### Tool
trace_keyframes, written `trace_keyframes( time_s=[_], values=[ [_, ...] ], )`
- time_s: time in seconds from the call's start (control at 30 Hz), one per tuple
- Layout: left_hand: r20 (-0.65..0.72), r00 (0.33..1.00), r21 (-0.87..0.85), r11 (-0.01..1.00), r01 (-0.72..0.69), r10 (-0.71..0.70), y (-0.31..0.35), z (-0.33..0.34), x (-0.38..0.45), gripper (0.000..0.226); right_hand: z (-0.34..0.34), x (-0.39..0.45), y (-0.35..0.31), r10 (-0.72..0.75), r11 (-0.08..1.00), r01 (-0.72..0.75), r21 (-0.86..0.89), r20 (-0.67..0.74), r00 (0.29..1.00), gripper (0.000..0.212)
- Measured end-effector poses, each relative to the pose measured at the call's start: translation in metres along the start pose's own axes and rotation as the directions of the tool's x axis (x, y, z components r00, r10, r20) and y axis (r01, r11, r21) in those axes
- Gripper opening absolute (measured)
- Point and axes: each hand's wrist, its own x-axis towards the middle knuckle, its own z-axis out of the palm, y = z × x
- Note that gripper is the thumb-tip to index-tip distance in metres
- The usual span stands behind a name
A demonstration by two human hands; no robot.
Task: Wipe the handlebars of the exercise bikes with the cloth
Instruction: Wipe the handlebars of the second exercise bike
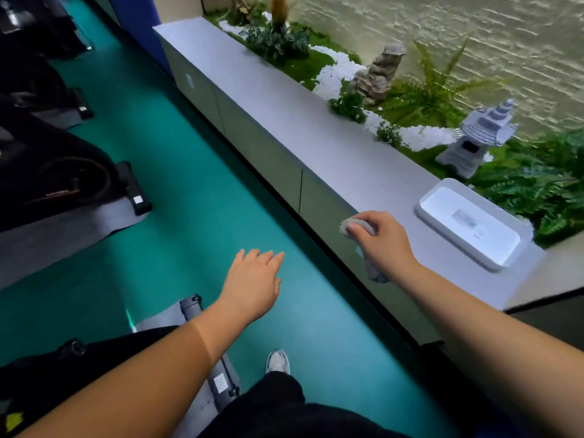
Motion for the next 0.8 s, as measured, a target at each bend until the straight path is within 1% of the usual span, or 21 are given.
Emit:
trace_keyframes(
  time_s=[0.1,0.27,0.4,0.57,0.63,0.7,0.8],
  values=[
    [-0.004,0.998,-0.014,0.998,0.069,-0.069,-0.023,0.001,0.024,0.057,0.024,0.045,-0.013,-0.081,0.997,0.081,0.002,0.086,0.993,0.010],
    [-0.005,0.983,-0.063,0.982,0.180,-0.181,-0.069,-0.001,0.082,0.057,0.064,0.132,-0.038,-0.157,0.986,0.163,-0.021,0.178,0.971,0.012],
    [0.013,0.971,-0.084,0.967,0.240,-0.240,-0.104,-0.005,0.119,0.058,0.089,0.191,-0.065,-0.209,0.977,0.214,0.004,0.229,0.951,0.004],
    [0.030,0.958,-0.078,0.955,0.286,-0.285,-0.141,-0.011,0.147,0.057,0.119,0.241,-0.093,-0.247,0.969,0.240,0.059,0.253,0.935,0.013],
    [0.046,0.946,-0.097,0.941,0.324,-0.321,-0.158,-0.013,0.158,0.056,0.135,0.264,-0.103,-0.281,0.960,0.267,0.090,0.291,0.914,0.013],
    [0.038,0.928,-0.108,0.921,0.374,-0.372,-0.174,-0.013,0.171,0.056,0.150,0.288,-0.116,-0.302,0.953,0.286,0.099,0.348,0.887,0.005],
    [0.042,0.892,-0.147,0.880,0.451,-0.450,-0.198,-0.013,0.192,0.055,0.173,0.331,-0.136,-0.377,0.925,0.360,0.119,0.404,0.834,0.012]
  ],
)
